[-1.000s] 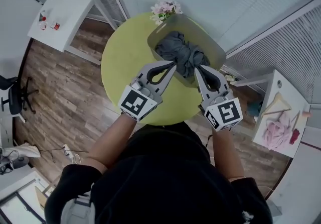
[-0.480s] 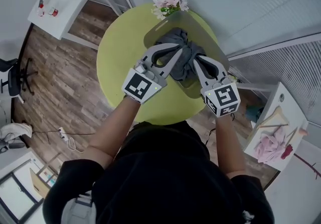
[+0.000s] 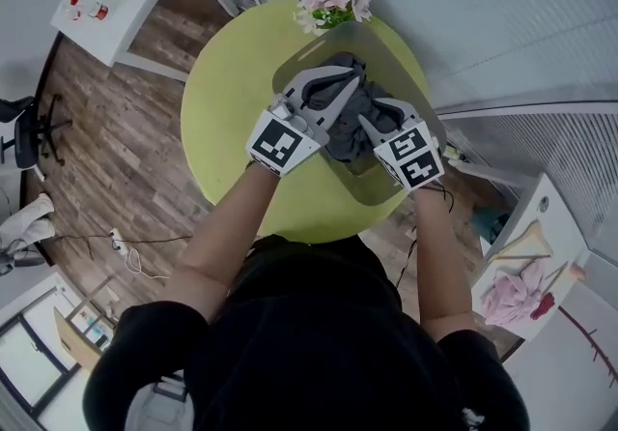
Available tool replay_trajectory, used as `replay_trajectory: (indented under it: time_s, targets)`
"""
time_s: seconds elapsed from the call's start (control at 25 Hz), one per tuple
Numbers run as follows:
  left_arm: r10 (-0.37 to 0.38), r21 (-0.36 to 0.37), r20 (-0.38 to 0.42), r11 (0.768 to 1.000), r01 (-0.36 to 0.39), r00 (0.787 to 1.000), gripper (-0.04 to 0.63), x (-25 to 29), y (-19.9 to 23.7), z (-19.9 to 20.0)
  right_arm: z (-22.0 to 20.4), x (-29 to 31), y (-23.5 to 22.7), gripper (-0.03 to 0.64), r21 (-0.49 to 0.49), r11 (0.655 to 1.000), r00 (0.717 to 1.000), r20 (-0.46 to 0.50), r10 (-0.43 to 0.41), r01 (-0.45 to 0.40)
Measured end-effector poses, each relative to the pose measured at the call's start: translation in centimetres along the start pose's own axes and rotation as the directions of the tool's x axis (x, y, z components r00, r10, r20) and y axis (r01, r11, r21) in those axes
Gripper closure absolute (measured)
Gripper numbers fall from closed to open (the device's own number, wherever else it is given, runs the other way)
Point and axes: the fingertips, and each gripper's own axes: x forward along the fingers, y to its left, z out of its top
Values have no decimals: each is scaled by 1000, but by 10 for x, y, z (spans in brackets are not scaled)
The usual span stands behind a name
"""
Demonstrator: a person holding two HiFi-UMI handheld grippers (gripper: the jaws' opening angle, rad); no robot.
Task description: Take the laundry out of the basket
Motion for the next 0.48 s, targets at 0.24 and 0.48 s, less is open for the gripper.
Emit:
replay_trajectory:
  time_s: [0.24, 0.48]
  targets:
    - [15, 11, -11, 1000, -15, 1000, 586, 17, 21, -20, -48, 57, -1, 382, -77, 988, 948, -302, 103, -132]
    - [17, 38, -19, 999, -16, 1000, 586, 38, 31, -31, -64, 101, -20, 324, -54, 986, 916, -382, 125, -157]
